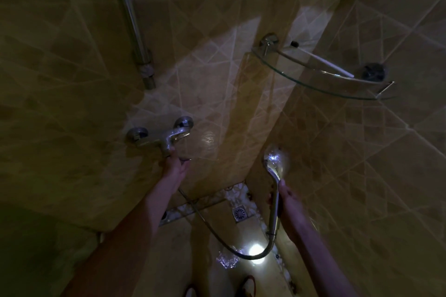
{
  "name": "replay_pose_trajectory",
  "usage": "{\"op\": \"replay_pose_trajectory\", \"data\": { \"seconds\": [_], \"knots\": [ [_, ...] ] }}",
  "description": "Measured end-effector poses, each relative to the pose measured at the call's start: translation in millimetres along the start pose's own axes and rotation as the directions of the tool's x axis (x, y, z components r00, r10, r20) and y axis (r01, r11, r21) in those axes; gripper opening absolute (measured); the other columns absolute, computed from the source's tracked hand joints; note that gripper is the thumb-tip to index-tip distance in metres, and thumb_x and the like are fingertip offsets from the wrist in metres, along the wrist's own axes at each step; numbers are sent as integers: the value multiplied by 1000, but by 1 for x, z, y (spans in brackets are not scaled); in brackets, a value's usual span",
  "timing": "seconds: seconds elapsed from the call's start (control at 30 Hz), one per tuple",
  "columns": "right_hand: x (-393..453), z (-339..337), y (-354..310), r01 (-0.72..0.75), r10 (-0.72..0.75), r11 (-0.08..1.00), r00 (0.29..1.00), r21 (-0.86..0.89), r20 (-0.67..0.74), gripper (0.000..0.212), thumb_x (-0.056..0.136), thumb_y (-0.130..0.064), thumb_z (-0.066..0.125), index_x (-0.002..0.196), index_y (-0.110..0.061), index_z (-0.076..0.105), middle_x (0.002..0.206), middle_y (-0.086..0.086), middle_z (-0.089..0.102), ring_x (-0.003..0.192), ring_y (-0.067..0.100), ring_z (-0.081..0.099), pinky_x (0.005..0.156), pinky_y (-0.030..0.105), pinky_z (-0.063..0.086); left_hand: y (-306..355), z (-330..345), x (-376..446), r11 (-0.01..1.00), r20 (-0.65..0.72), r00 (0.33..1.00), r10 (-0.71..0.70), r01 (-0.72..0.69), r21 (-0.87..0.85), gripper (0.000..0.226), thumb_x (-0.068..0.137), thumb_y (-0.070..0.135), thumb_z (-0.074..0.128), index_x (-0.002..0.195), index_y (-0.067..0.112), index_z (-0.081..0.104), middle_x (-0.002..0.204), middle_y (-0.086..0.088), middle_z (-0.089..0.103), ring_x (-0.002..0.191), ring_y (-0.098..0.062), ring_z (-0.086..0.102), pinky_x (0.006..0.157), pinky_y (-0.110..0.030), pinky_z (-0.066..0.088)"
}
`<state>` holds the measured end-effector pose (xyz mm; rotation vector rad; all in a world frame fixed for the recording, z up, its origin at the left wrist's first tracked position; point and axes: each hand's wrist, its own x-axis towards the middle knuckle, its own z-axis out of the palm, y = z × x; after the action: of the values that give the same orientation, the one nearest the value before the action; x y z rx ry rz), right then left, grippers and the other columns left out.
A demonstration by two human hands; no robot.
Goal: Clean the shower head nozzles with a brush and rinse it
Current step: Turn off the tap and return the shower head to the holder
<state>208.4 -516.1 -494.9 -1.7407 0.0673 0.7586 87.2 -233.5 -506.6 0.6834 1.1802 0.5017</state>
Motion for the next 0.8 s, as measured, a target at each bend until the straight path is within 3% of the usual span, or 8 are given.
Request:
{"op": "replay_pose_trajectory", "data": {
  "seconds": [0.07,0.17,0.27,0.33,0.5,0.63,0.73,0.8],
  "knots": [
    [0,2,-4,-15,15,1000,1000,27,18,41,95,-47,48,89,-11,67,78,12,65,71,24,59,71,38,44,3,-4,-1,999,37,999,-6,5,33,43,97,46,32,75,12,47,50,-4,54,56,-17,48,61,-32,45],
    [-4,3,-12,-20,16,997,999,69,52,31,91,-39,58,94,-9,67,78,11,63,73,24,58,74,40,45,8,-16,-3,983,119,992,-38,16,181,48,96,52,30,80,12,49,67,-7,44,59,-15,39,55,-28,31],
    [-10,3,-20,58,-61,998,993,35,102,19,89,-29,64,85,-10,64,70,8,61,61,18,58,55,27,47,14,-31,-6,952,208,974,-84,17,304,50,94,56,31,115,14,48,96,-13,56,92,-27,57,83,-37,47],
    [-17,2,-26,116,-116,993,985,11,130,17,88,-24,66,82,-9,63,64,6,62,54,13,59,45,21,46,18,-39,-8,937,235,967,-96,8,348,58,93,55,34,126,9,45,111,-18,57,113,-32,56,95,-39,46],
    [-33,-2,-48,179,-179,984,962,21,204,8,88,-15,66,85,-7,67,62,4,65,50,11,60,43,21,47,21,-55,-23,962,243,968,-64,-5,272,48,95,43,42,120,2,47,93,-21,62,84,-31,62,81,-41,52],
    [-39,-5,-65,239,-238,971,951,18,196,15,86,-19,68,96,-10,65,74,6,64,65,17,61,56,29,49,40,-68,-40,951,213,976,37,-100,293,35,99,33,38,109,2,51,91,-16,62,71,-24,64,67,-32,51],
    [-42,-2,-81,266,-271,963,952,52,141,24,85,-19,69,105,-10,60,78,7,63,67,21,60,59,33,48,91,-65,-57,942,174,978,115,-163,293,26,98,18,35,83,6,53,54,-6,67,38,-16,62,60,-28,43],
    [-48,4,-95,292,-296,955,945,52,142,20,86,-20,68,103,-13,59,78,6,66,65,19,61,57,32,47,129,-62,-72,899,152,949,275,-310,309,28,95,12,40,73,9,55,40,1,62,34,-13,58,54,-24,41]
  ]
}}
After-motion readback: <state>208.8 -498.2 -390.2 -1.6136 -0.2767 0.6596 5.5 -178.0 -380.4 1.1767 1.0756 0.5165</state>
